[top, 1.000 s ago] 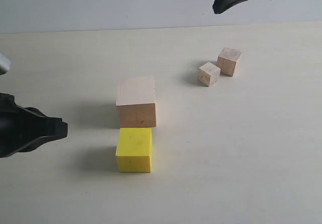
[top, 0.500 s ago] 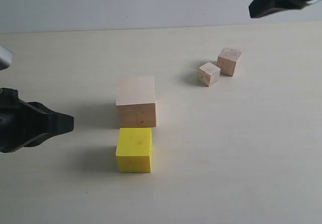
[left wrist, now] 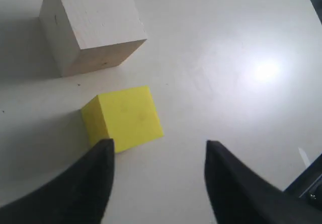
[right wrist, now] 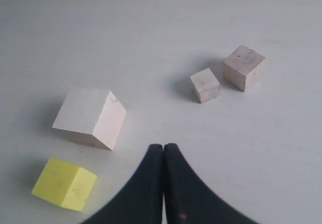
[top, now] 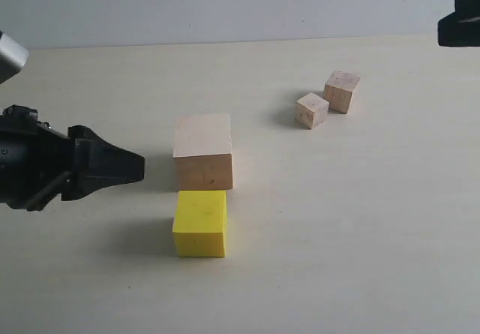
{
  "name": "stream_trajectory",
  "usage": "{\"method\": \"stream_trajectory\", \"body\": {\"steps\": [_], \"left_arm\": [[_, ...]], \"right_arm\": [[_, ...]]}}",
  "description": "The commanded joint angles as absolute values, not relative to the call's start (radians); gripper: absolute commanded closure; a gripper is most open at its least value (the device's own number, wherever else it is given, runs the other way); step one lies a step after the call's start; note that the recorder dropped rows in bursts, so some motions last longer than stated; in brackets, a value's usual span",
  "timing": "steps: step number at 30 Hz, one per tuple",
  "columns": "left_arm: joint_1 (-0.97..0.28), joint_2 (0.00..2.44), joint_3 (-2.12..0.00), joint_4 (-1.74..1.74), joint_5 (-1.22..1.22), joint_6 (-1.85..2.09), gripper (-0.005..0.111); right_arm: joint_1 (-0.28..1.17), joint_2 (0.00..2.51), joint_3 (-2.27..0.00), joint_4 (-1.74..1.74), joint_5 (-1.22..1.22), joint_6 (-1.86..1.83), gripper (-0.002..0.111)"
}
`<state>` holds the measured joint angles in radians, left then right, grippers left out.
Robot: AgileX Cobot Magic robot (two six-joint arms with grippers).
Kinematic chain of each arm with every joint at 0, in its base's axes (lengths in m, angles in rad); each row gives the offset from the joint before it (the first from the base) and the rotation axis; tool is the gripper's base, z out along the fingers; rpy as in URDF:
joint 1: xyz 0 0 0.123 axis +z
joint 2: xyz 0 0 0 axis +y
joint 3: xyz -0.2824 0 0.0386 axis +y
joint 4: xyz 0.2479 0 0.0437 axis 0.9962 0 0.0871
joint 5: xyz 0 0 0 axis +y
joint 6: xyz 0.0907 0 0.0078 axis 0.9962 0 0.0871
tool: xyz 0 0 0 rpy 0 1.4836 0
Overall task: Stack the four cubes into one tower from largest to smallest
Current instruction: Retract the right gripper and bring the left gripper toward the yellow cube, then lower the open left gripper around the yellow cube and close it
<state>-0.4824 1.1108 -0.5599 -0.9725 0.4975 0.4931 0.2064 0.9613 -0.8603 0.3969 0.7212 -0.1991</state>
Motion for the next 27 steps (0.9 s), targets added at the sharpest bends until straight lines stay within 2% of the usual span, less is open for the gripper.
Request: {"method": "stream_trajectory", "body": {"steps": [1,8,18,27], "left_arm": [[-0.488,1.194,-0.579,-0.973,0.572,0.417,0.045],[-0.488,1.346,-0.696,-0.944,0.637,0.393,0.045],[-0.488,1.526,-0.862,-0.637,0.771,0.068,0.044],[-0.488,1.551,-0.897,-0.651,0.778,0.072,0.044]], "right_arm": [[0.203,0.904,-0.805,0.401,0.771,-0.225,0.108],[0.203,0.817,-0.725,0.413,0.843,-0.235,0.108],[0.203,0.733,-0.712,0.413,0.850,-0.235,0.108],[0.203,0.734,-0.712,0.413,0.868,-0.235,0.108]]}}
